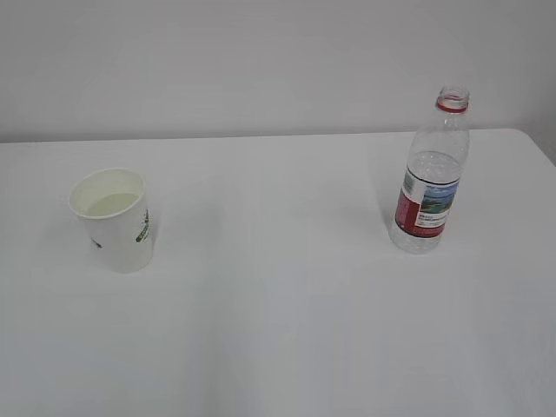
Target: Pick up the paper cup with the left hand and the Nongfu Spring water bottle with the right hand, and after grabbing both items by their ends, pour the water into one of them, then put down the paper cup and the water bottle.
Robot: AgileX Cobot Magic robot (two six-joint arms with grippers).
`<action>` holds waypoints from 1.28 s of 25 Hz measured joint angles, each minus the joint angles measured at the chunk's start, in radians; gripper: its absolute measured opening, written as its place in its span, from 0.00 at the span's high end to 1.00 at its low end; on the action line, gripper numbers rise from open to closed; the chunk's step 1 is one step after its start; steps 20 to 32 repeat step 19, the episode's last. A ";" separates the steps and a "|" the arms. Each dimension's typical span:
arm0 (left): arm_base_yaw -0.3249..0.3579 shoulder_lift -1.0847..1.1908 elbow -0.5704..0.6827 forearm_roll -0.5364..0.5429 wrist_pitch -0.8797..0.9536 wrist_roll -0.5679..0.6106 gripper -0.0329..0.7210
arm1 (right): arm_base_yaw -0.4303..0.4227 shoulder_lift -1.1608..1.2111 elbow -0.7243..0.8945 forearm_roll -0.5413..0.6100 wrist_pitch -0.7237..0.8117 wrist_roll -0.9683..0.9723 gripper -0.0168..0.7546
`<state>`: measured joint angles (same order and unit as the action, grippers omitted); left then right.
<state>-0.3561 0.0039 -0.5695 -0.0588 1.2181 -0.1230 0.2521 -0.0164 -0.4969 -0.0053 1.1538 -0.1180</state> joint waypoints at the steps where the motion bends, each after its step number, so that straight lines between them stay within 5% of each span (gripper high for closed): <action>1: 0.000 0.000 0.000 0.002 -0.002 0.000 0.34 | 0.000 0.000 0.000 0.000 0.000 0.000 0.21; 10: 0.000 0.000 0.007 0.089 -0.044 0.000 0.35 | 0.000 0.000 0.000 -0.002 0.000 0.002 0.21; 32: 0.000 0.000 0.031 0.093 -0.091 0.000 0.36 | 0.000 0.000 0.000 -0.002 0.000 0.002 0.21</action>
